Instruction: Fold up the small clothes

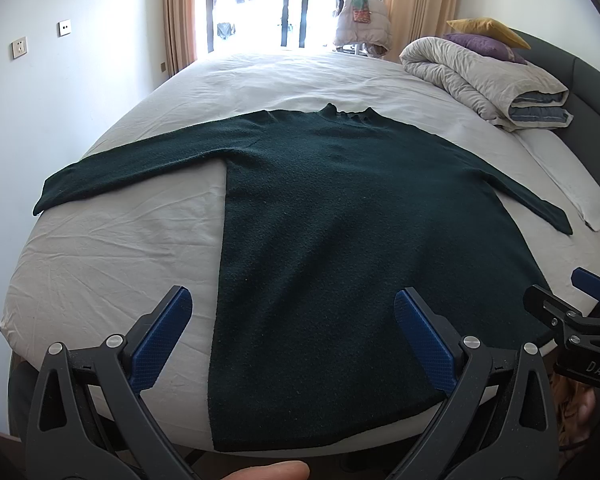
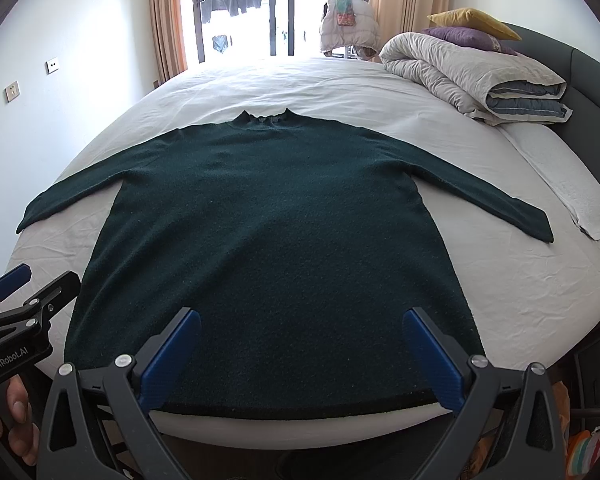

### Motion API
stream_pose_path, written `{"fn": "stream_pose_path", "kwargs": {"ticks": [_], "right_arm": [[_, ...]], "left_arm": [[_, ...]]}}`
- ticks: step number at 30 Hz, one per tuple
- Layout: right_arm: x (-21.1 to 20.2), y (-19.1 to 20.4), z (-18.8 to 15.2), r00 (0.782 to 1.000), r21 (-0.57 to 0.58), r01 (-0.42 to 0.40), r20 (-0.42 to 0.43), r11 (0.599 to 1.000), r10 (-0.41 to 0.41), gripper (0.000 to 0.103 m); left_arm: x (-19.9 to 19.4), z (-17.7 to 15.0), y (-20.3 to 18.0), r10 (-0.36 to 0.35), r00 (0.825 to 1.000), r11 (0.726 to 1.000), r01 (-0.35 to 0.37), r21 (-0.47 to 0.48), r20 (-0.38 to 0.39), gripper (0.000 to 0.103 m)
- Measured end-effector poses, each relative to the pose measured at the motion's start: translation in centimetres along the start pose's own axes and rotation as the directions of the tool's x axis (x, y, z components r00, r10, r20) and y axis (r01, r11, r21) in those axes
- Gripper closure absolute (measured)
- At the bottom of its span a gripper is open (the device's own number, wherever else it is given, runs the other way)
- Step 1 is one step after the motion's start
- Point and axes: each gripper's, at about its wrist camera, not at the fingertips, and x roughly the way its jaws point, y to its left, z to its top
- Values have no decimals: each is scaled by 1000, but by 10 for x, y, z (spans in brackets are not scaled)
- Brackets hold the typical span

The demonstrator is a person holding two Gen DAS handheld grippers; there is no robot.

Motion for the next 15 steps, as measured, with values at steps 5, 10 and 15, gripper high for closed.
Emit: {"fn": "stream_pose_path", "kwargs": {"ticks": [5, 10, 15], "right_arm": [[1, 1, -2, 1000, 1, 0, -1, 1000, 0, 0], [1, 0, -2, 1000, 1, 0, -2, 1000, 0, 0], [1, 0, -2, 1000, 0, -1, -4, 1000, 1, 0]], "left_arm": [[0, 0, 0, 0, 1000, 1000, 0, -1, 0, 0], [0, 0, 0, 0, 1000, 1000, 0, -1, 0, 0], [0, 0, 0, -1, 1000, 1000, 1, -2, 0, 0]]}}
